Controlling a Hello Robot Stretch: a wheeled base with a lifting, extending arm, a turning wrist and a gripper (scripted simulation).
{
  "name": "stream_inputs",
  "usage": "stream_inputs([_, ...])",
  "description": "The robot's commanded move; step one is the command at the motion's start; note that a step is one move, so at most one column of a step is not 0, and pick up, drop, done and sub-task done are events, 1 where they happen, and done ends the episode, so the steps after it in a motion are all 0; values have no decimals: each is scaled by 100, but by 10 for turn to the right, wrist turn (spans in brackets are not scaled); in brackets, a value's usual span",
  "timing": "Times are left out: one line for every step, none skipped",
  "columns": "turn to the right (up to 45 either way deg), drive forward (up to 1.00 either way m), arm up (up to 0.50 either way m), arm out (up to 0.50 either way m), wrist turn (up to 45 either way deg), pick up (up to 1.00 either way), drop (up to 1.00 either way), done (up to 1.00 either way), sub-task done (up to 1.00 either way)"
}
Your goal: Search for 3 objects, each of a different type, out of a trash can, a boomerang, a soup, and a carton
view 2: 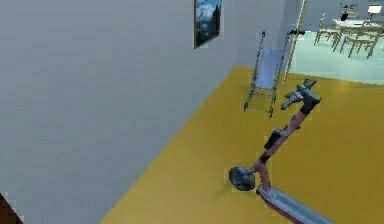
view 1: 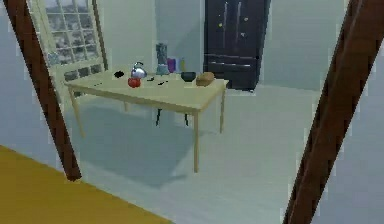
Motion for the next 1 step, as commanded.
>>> stream_inputs([60,0,0,0,0,0,0,0,0])
